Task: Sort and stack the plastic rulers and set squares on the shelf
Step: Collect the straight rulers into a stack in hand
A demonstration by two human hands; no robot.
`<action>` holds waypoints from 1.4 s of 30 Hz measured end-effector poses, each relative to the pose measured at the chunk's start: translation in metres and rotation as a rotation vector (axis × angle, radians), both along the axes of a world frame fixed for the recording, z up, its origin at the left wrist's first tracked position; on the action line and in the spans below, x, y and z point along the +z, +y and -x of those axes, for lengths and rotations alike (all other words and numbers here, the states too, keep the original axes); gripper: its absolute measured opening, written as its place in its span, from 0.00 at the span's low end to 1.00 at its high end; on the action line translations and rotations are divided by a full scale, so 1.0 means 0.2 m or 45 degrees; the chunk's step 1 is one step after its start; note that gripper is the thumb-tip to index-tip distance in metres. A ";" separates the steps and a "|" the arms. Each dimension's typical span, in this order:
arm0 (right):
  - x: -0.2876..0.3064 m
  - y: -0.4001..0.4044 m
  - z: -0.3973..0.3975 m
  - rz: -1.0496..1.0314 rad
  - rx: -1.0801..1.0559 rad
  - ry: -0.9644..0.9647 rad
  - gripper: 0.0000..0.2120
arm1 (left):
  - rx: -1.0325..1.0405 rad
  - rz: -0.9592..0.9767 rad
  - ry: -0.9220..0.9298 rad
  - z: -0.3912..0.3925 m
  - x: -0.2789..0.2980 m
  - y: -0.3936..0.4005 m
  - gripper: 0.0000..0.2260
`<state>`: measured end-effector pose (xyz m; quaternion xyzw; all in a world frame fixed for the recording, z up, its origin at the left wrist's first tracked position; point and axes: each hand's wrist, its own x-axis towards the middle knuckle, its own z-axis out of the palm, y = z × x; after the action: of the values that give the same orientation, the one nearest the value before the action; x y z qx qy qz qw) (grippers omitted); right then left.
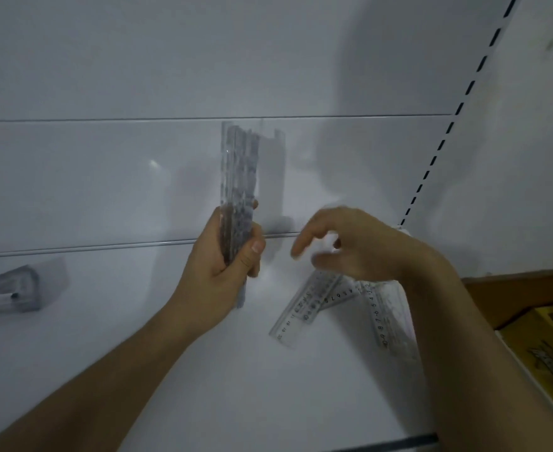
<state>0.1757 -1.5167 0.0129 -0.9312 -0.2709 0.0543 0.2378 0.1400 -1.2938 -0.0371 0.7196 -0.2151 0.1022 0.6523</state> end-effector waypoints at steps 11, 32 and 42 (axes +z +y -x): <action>-0.04 0.01 0.02 0.310 0.034 0.111 0.15 | 0.053 -0.045 0.156 -0.04 -0.05 0.01 0.14; 0.07 0.08 0.05 -1.249 0.186 0.136 0.05 | -0.232 0.469 0.488 -0.04 0.02 0.05 0.18; -0.05 0.23 0.04 -1.039 -0.184 -0.031 0.22 | -0.341 0.293 0.614 0.02 0.05 0.01 0.15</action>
<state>0.1678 -1.4708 0.0020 -0.7777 -0.2070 -0.0856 0.5874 0.1357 -1.2917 -0.0273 0.6095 -0.1339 -0.1350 0.7696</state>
